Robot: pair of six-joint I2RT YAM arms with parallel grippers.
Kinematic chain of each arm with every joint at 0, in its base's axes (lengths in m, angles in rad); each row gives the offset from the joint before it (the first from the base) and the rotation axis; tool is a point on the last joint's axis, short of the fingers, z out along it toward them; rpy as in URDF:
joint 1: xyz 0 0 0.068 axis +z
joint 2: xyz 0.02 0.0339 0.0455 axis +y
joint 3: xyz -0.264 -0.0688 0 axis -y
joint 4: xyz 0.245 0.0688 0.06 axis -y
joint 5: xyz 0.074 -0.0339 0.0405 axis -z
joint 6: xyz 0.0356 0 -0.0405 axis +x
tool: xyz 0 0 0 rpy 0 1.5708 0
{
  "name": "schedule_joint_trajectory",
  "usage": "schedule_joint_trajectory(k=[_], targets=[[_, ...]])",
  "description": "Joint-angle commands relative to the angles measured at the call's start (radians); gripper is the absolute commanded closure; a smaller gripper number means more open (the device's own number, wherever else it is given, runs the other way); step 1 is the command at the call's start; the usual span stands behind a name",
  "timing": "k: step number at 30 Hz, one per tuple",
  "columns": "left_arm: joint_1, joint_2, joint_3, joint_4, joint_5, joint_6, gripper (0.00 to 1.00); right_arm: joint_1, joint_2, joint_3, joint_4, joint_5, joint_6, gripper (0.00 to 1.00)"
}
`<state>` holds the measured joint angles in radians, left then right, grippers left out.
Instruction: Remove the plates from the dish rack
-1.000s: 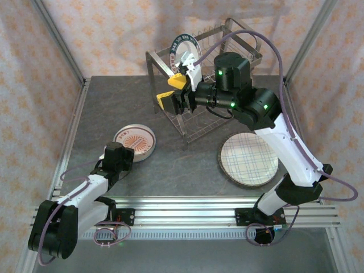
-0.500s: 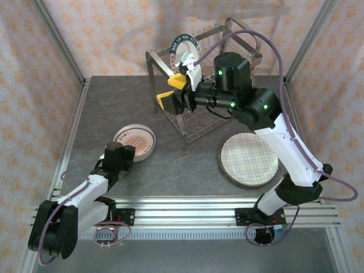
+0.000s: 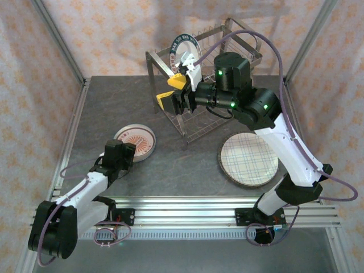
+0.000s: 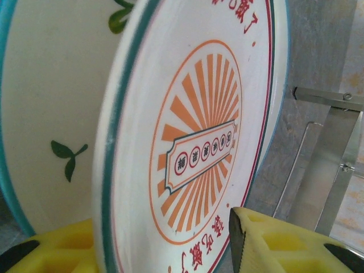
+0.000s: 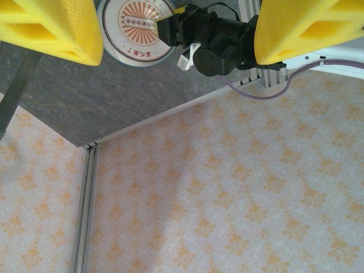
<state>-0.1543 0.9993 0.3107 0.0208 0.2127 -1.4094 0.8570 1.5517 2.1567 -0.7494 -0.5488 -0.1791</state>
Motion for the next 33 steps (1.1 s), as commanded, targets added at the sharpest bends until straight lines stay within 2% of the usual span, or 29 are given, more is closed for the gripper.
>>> schedule_joint_trajectory(k=[1,13,23,33], targets=[[0.01,0.007,0.048,-0.107,0.011,0.025,0.5,0.007,0.001,0.029,-0.008,-0.024,0.015,0.3],[0.012,0.048,0.079,-0.164,0.009,0.039,0.48,0.007,-0.006,0.029,-0.016,-0.025,0.016,0.29],[0.013,0.053,0.141,-0.303,-0.011,0.055,0.41,0.007,-0.014,0.017,-0.01,-0.023,0.024,0.3],[0.013,0.041,0.169,-0.365,-0.032,0.067,0.4,0.007,-0.021,0.012,-0.008,-0.01,0.03,0.29]])
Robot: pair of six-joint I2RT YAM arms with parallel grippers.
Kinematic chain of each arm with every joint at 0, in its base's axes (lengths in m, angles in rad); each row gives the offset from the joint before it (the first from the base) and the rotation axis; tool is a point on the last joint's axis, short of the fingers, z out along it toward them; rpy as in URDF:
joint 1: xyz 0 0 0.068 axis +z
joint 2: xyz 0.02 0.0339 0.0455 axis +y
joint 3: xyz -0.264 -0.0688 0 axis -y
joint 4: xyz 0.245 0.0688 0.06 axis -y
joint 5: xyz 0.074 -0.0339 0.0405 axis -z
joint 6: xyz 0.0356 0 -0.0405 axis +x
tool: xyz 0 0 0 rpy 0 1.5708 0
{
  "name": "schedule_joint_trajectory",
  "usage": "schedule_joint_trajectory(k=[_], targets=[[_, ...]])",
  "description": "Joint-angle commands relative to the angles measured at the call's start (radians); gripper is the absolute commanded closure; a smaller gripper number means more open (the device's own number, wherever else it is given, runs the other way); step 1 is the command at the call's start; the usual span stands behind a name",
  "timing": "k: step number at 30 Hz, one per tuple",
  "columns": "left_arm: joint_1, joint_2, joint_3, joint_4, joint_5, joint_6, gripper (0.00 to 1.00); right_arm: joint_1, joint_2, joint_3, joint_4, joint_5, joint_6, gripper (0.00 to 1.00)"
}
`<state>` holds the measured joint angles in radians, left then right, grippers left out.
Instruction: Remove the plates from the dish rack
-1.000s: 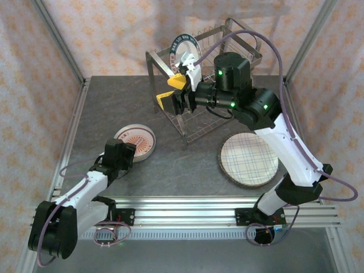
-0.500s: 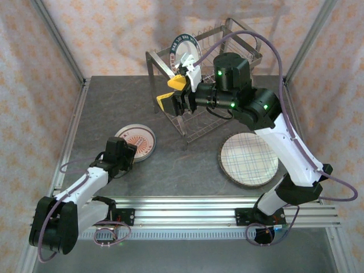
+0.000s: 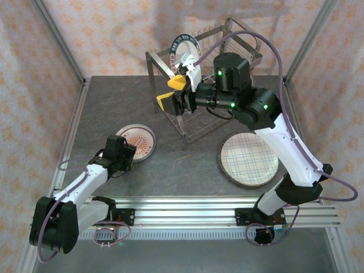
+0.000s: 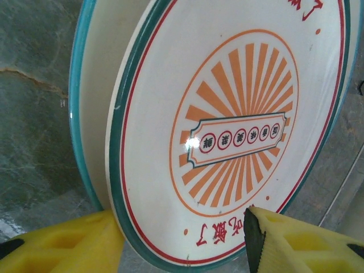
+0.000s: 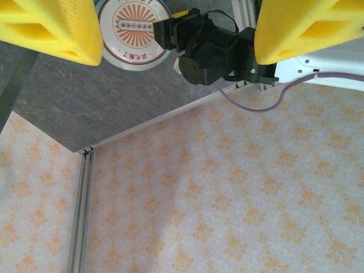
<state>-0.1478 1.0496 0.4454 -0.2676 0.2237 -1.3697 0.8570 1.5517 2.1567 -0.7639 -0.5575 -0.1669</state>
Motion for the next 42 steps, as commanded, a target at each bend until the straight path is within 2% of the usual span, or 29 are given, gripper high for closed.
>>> schedule_joint_trajectory(k=[1,10,13,19,22,25,29,31,37,42], targets=[[0.008,-0.012,0.039,-0.088,-0.044,0.031,0.39,0.006,-0.023,0.012,0.006,0.0,0.019,0.29],[0.007,-0.034,0.119,-0.208,-0.057,0.058,0.31,0.007,-0.057,-0.011,0.053,0.052,0.031,0.29],[0.007,-0.05,0.168,-0.246,-0.058,0.065,0.29,0.007,-0.086,-0.026,0.103,0.18,0.025,0.32],[0.007,-0.057,0.394,-0.36,-0.091,0.152,0.28,0.001,-0.09,0.009,0.165,0.579,-0.026,0.33],[0.004,-0.042,0.541,-0.383,-0.097,0.204,0.27,-0.051,-0.037,0.087,0.124,0.649,0.008,0.34],[-0.014,-0.026,0.678,-0.349,-0.096,0.274,0.27,-0.152,0.049,0.199,0.04,0.575,0.114,0.33],[-0.061,0.012,0.848,-0.265,-0.047,0.373,0.27,-0.268,0.207,0.404,-0.099,0.362,0.219,0.31],[-0.093,0.022,0.913,-0.227,-0.036,0.416,0.27,-0.299,0.271,0.477,-0.151,0.313,0.249,0.31],[-0.251,0.032,1.025,-0.033,-0.014,0.587,0.26,-0.351,0.337,0.467,-0.148,0.217,0.309,0.31],[-0.377,0.024,1.061,0.03,-0.092,0.721,0.25,-0.364,0.362,0.441,-0.159,0.205,0.322,0.35]])
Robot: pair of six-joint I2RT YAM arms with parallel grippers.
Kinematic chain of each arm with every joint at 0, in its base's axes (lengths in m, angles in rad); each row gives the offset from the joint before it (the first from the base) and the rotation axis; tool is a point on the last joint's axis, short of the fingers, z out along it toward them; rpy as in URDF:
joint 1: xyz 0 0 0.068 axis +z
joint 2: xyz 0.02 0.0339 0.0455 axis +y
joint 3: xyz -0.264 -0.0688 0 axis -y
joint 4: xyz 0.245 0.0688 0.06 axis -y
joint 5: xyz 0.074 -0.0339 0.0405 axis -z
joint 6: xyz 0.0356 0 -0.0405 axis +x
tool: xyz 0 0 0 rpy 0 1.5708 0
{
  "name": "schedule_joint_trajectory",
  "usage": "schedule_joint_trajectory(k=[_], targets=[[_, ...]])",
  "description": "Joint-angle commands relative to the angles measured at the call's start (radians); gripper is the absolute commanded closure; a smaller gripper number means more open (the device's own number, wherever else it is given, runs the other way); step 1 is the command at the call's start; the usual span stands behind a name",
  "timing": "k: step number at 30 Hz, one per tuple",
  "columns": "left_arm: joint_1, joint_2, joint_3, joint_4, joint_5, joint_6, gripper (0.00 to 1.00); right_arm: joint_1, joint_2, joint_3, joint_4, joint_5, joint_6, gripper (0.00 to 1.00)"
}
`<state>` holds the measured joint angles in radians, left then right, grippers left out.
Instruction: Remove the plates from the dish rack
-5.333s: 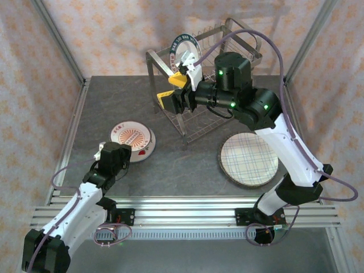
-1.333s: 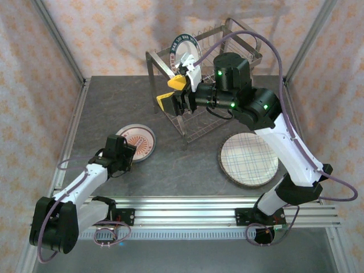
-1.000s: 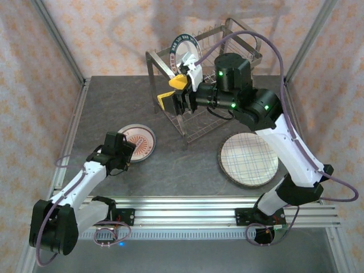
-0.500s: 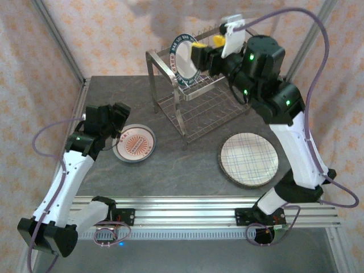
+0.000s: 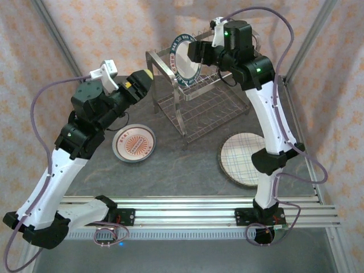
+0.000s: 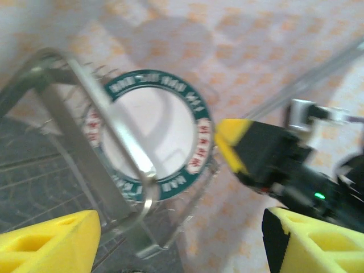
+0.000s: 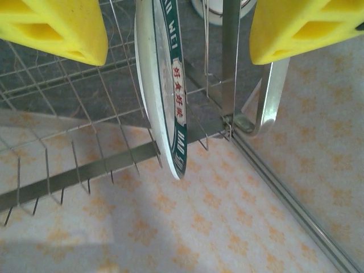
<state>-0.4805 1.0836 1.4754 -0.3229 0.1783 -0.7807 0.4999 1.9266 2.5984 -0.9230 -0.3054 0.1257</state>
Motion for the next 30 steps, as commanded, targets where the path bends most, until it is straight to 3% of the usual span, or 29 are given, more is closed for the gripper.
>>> schedule_joint_trajectory(k=[1,8,20,30], targets=[[-0.063,-0.01,0.03,0.097,-0.062,0.151,0.25,-0.009,-0.008,-0.006,0.004,-0.058,0.029,0.36],[-0.098,0.002,0.029,0.116,-0.097,0.168,0.24,-0.009,0.038,0.003,-0.014,-0.07,0.04,0.52],[-0.107,0.016,0.048,0.125,-0.087,0.161,0.24,-0.011,0.07,0.014,-0.033,-0.05,0.016,0.64],[-0.11,0.025,0.062,0.122,-0.089,0.161,0.23,0.006,0.075,0.032,-0.043,0.016,-0.009,0.85]])
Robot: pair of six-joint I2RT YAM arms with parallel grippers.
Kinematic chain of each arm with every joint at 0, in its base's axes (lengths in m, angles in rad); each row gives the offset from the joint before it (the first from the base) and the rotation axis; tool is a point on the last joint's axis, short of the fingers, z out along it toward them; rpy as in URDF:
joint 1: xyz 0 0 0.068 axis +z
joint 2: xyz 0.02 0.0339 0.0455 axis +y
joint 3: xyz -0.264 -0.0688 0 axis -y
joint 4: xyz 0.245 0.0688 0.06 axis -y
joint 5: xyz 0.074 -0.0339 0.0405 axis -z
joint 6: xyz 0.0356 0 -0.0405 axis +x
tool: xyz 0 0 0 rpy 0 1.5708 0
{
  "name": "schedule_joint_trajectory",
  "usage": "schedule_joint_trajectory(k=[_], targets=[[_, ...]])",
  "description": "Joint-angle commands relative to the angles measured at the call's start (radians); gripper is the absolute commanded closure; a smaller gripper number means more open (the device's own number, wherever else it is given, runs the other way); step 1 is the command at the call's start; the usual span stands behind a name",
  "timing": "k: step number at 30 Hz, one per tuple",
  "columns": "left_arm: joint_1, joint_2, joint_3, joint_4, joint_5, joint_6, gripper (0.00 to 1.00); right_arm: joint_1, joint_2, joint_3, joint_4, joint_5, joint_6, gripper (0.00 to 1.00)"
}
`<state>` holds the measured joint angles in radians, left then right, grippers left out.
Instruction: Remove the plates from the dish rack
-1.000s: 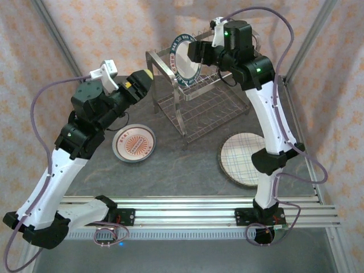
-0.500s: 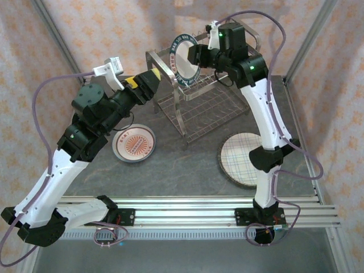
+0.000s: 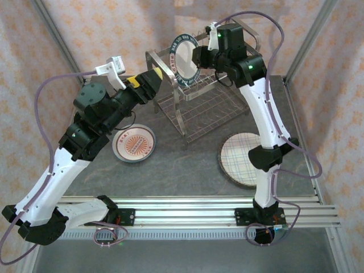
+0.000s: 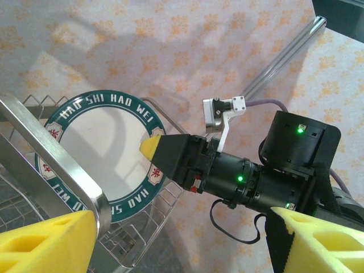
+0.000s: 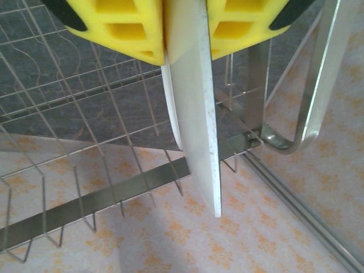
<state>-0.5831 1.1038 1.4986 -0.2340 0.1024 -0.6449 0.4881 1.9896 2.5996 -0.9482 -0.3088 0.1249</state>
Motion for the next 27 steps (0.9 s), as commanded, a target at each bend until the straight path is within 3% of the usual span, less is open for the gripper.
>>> schedule_joint_trajectory(k=[1,9,18,27], targets=[[-0.007,0.007,0.04,0.033,-0.013,0.025,0.23,0.022,0.011,0.033,-0.021,0.032,-0.017,0.87],[-0.009,0.014,0.043,0.032,-0.017,0.014,0.22,0.079,-0.005,0.046,-0.022,0.21,-0.078,1.0],[-0.011,0.007,0.037,0.029,-0.032,0.014,0.22,0.196,-0.024,0.065,0.017,0.518,-0.232,1.0],[-0.011,0.004,0.037,0.032,-0.037,0.003,0.22,0.257,-0.044,0.099,0.064,0.65,-0.335,1.0]])
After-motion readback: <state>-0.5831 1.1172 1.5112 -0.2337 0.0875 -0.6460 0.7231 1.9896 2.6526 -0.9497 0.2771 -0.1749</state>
